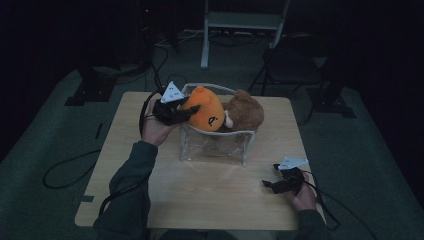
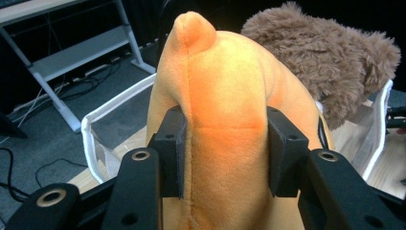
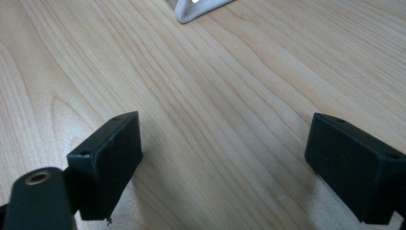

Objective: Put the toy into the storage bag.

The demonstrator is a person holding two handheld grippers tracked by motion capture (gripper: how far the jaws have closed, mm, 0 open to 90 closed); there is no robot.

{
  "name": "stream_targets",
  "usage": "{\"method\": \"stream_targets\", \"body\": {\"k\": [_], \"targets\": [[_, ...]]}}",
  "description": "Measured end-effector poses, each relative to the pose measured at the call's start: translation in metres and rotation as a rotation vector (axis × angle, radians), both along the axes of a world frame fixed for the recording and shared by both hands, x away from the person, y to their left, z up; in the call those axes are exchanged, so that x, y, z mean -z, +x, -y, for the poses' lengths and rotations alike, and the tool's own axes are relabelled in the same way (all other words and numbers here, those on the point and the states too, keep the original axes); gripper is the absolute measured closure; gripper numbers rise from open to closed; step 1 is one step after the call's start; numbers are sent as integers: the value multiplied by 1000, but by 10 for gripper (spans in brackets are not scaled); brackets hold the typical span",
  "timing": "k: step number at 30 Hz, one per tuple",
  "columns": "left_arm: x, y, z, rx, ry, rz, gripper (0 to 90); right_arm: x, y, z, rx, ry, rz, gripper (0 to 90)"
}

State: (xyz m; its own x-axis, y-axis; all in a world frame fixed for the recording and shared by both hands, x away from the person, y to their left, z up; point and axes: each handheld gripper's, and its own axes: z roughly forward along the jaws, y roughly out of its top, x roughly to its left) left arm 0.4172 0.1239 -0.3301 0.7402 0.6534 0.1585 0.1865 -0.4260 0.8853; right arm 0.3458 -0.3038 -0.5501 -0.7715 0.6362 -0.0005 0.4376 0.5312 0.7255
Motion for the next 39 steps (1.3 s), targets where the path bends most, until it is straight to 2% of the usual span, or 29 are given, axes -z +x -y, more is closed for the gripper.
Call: {"method": "stream_targets", "body": {"k": [4,9,16,29,39], "targets": [[0,0,4,4,29,-5,573,0,0,0,0,0,0,117],[2,1,5,17,28,-25,562,0,0,0,0,0,0,117],[3,2,10,34,66,-37,545,0,0,0,3,0,-1,117],[5,4,10,38,25,-76,381,0,0,0,4,0,-1,117],[9,8,7,59,-52,-87,310,0,0,0,4,0,-1,117]]}}
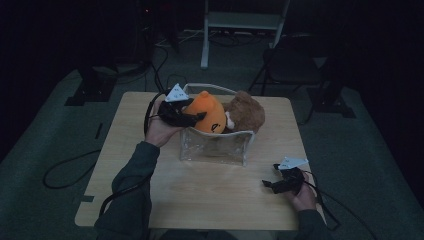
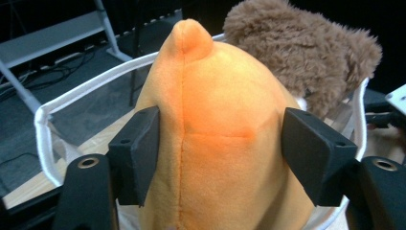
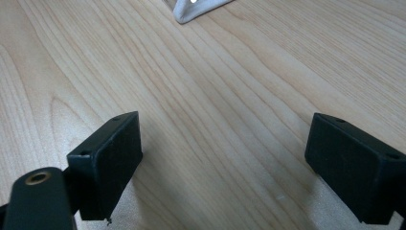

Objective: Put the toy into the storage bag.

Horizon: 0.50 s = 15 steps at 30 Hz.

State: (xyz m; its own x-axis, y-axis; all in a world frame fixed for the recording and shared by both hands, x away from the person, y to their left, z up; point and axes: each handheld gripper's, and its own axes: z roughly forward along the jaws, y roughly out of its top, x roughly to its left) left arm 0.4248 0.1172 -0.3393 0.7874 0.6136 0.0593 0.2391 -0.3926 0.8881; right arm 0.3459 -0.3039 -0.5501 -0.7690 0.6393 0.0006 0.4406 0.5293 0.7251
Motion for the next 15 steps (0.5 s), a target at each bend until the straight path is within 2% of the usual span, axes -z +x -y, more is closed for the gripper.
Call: {"method": "stream_targets", "body": {"k": [2,4,11,15], "targets": [[1,2,-2,8,-56,-8,302,0,0,0,0,0,0,117],[2,4,-3,6,-79,-15,292,0,0,0,0,0,0,117],[6,9,-2,0,-99,-26,297,0,0,0,0,-1,1,117],[6,9,-2,-7,-113,-22,353,0,0,0,0,-1,0,117]]}}
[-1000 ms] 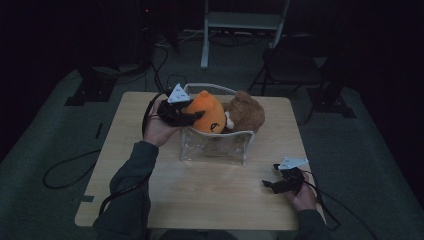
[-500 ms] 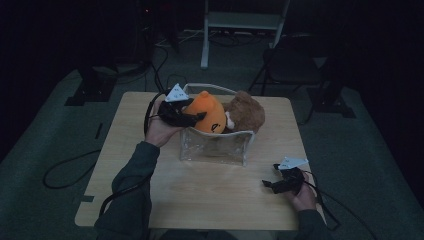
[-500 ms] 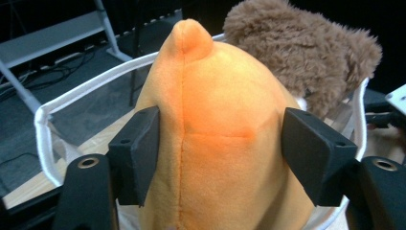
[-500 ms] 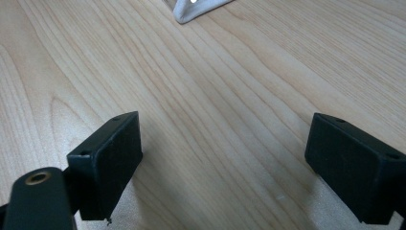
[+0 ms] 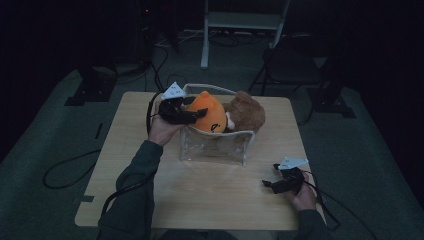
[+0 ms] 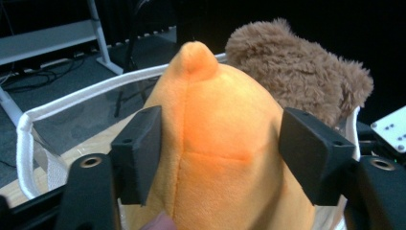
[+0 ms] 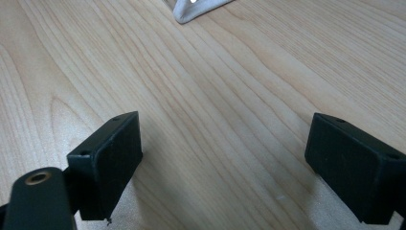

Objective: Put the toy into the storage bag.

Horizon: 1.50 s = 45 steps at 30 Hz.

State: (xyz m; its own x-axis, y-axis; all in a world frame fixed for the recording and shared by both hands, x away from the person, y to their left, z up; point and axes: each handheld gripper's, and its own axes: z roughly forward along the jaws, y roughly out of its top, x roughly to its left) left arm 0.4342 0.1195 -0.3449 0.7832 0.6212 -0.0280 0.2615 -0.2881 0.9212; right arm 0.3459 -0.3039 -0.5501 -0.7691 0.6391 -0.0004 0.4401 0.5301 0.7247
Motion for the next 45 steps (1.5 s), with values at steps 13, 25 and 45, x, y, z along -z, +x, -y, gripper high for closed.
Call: {"method": "stream_targets", "body": {"k": [13,25,45], "targets": [[-3,-11,0,-33,105,78,595,0,0,0,0,0,0,117],[-2,-15,20,24,238,66,525,0,0,0,0,1,0,117],[16,0,21,89,186,-62,507,0,0,0,1,0,-2,117]]}}
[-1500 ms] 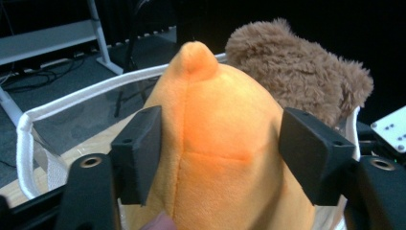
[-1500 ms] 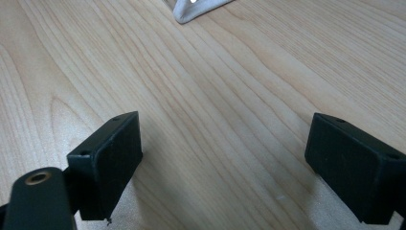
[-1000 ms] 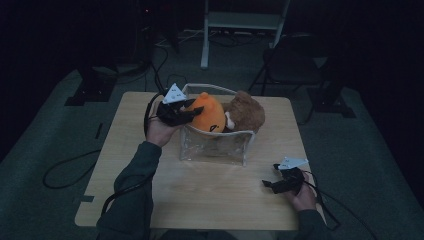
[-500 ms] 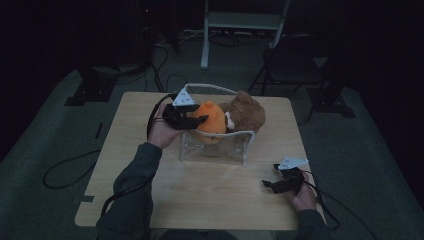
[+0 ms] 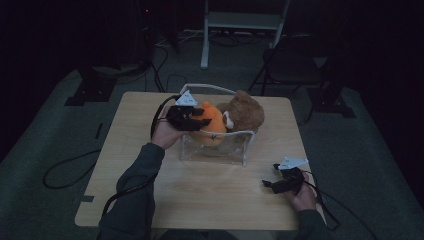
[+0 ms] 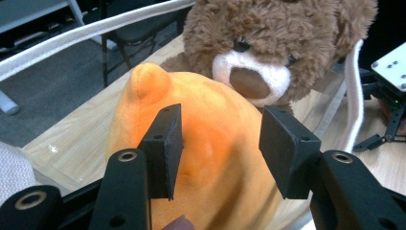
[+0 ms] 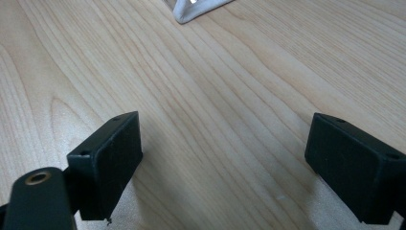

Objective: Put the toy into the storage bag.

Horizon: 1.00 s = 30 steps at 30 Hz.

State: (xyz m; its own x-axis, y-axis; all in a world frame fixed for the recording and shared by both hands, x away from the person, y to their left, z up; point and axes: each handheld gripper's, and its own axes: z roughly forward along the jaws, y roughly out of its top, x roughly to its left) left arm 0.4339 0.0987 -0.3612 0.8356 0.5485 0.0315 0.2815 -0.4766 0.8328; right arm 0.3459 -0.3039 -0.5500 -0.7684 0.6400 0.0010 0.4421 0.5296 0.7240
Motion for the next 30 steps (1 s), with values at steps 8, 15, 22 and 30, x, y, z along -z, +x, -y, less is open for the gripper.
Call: {"method": "stream_targets", "body": {"k": [8,15,22,30], "targets": [[5,2,-3,-21,32,-22,519,0,0,0,0,0,0,117],[7,1,-7,-19,9,-22,541,0,0,0,1,0,0,117],[6,0,-12,-14,-9,-26,550,0,0,0,1,0,0,117],[5,-2,-21,-22,-44,-25,546,0,0,0,1,0,0,117]]}}
